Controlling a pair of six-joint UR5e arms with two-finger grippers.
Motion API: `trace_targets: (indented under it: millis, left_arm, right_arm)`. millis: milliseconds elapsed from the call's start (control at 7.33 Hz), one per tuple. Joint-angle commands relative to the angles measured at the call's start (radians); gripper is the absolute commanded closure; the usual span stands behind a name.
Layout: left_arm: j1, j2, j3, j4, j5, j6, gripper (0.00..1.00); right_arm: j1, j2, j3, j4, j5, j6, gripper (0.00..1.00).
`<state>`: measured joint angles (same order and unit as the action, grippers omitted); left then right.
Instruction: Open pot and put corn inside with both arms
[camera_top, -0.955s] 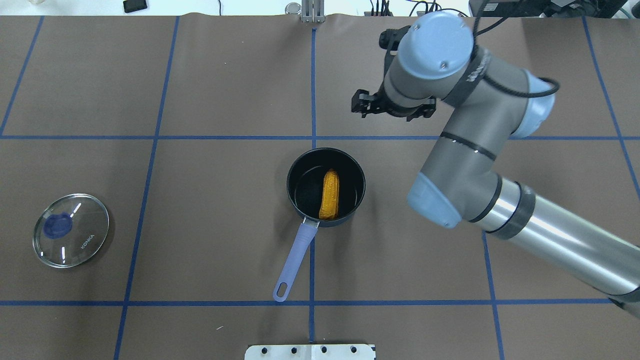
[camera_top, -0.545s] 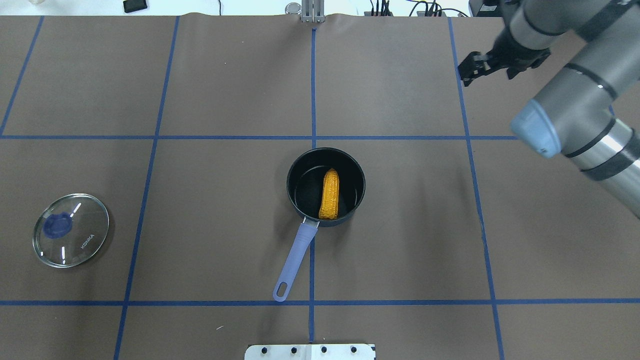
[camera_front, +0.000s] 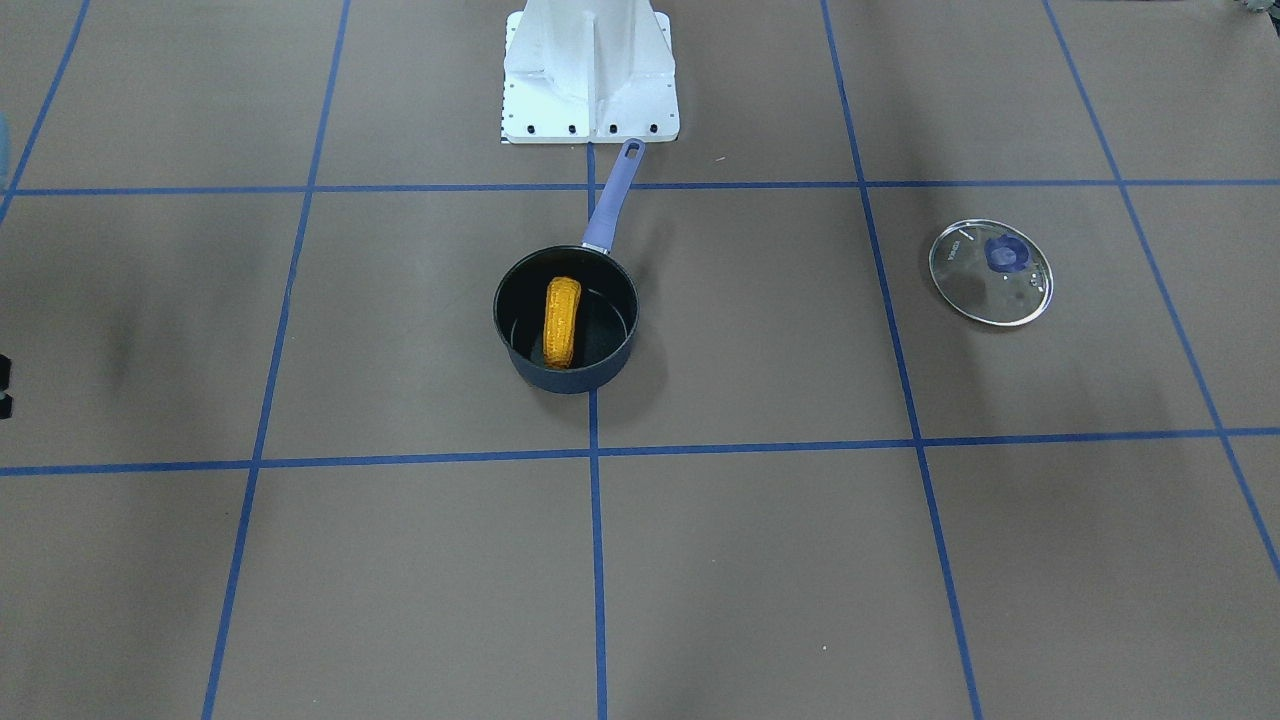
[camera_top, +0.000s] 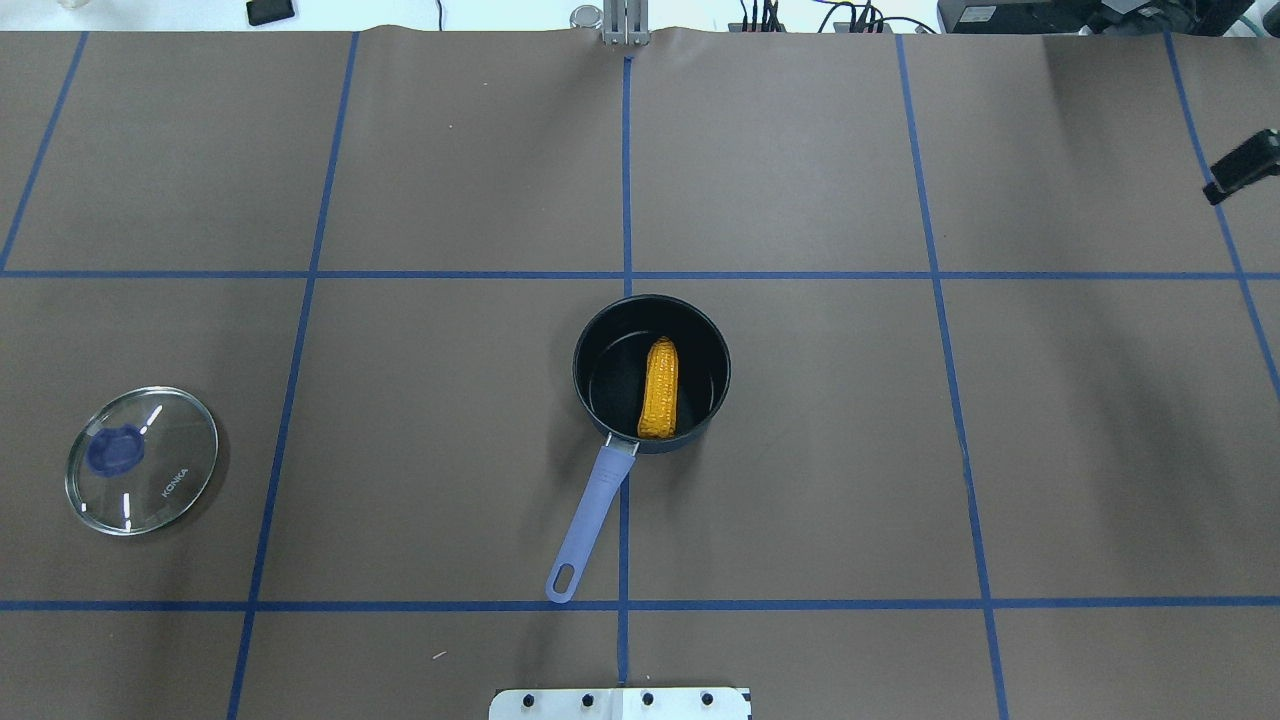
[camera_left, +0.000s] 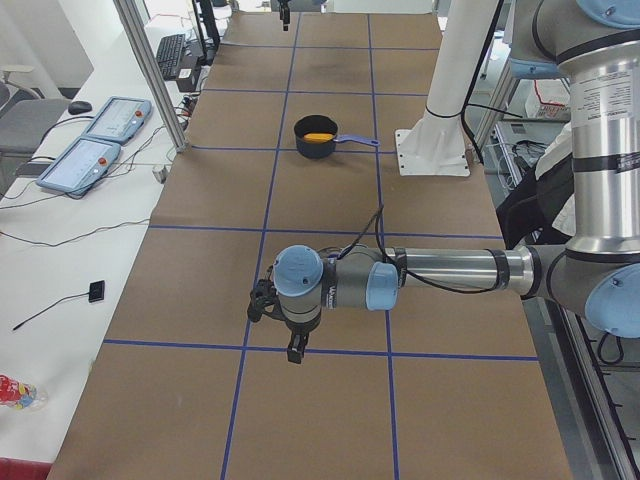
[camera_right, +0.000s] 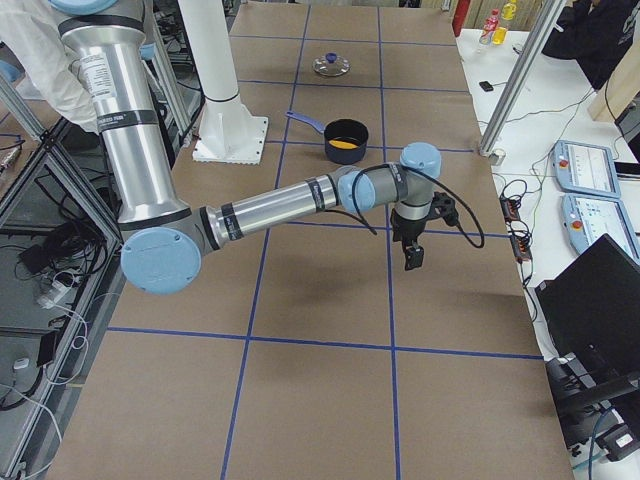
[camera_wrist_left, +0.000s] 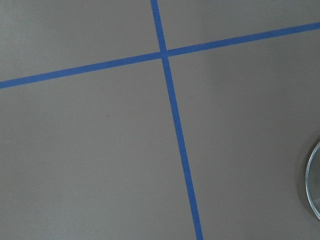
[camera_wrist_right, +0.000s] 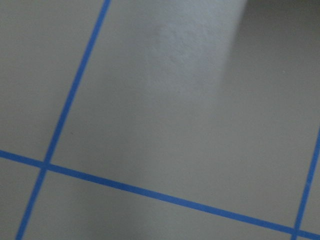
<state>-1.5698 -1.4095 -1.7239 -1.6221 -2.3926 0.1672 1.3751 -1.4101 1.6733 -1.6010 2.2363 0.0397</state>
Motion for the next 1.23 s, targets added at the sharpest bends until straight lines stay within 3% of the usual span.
trace_targets:
  millis: [0,409,1091]
  left_arm:
    - [0.001,0.001,0.0,0.001,0.001,-0.003,0.02]
    - [0.001,-0.002,0.0,0.001,0.045,-0.002,0.02]
    - [0.002,-0.002,-0.002,-0.001,0.061,0.002,0.02]
  right_arm:
    - [0.134,-0.145,0.002,0.025,0.012,-0.148,0.0]
    - [0.185,-0.256,-0.007,0.02,0.098,-0.139,0.0]
    - [0.188,-0.254,-0.006,0.024,0.105,-0.152,0.0]
